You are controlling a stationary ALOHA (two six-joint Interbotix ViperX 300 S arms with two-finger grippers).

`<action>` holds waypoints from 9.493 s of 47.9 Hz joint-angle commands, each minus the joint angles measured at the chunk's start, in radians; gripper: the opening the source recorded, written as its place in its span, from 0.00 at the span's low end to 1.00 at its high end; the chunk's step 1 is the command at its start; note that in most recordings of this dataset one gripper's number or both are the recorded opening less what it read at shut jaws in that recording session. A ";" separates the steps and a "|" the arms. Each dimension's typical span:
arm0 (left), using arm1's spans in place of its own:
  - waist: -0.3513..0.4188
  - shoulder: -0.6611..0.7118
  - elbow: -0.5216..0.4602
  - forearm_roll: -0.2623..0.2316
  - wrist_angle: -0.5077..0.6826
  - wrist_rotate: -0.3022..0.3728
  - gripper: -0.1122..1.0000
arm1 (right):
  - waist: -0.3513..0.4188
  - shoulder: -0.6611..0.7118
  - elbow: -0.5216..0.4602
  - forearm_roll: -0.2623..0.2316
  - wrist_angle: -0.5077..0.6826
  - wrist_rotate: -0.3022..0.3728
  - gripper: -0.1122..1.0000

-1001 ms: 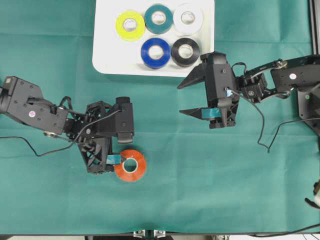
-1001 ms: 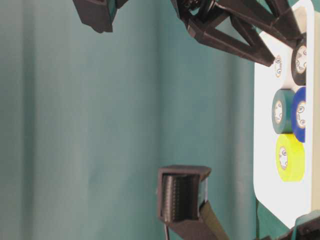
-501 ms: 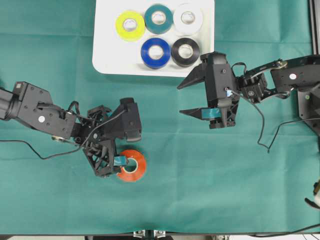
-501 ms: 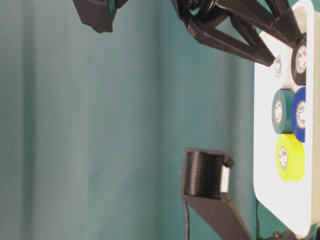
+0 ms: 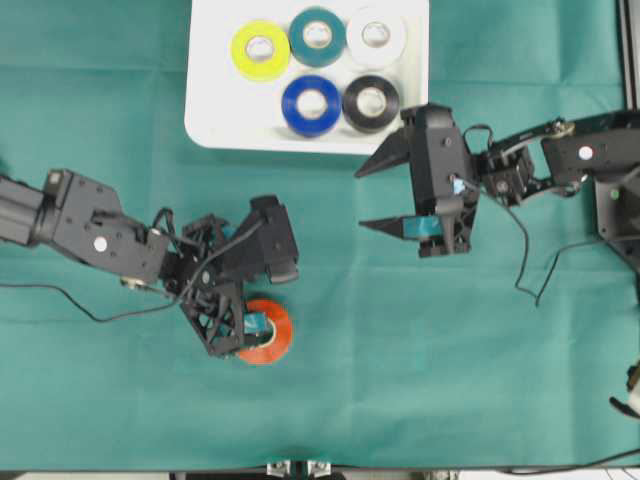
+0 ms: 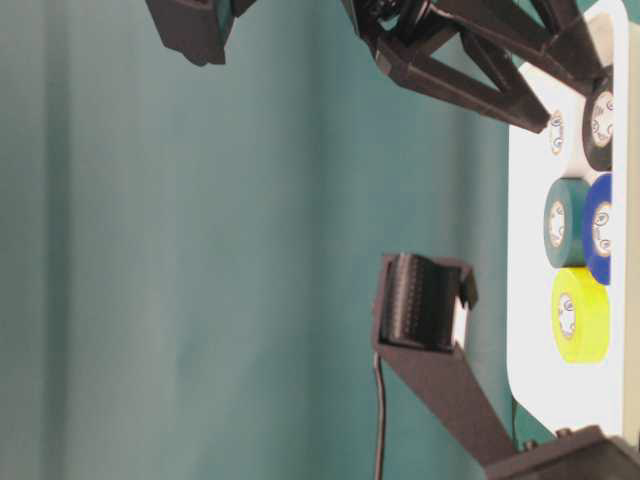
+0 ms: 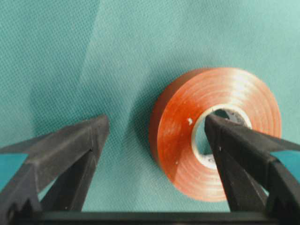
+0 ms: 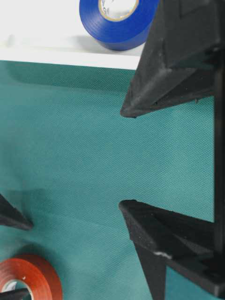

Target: Put the tape alternately from left to right into the white case.

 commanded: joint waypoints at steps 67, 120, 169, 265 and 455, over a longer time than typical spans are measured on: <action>-0.034 0.014 -0.101 0.008 0.195 0.017 0.08 | 0.008 -0.008 0.006 0.003 -0.015 0.000 0.81; 0.052 -0.222 0.020 0.009 0.195 0.169 0.08 | 0.006 -0.006 0.002 0.003 -0.015 0.003 0.81; 0.522 -0.262 0.023 0.009 0.112 0.618 0.08 | 0.018 -0.008 0.000 0.021 -0.015 0.006 0.81; 0.462 -0.278 0.089 0.006 0.011 0.753 0.65 | 0.035 -0.006 -0.002 0.031 -0.015 0.006 0.81; 0.364 -1.255 0.742 0.003 -0.078 0.632 0.64 | 0.055 -0.876 0.428 0.061 0.249 0.109 0.81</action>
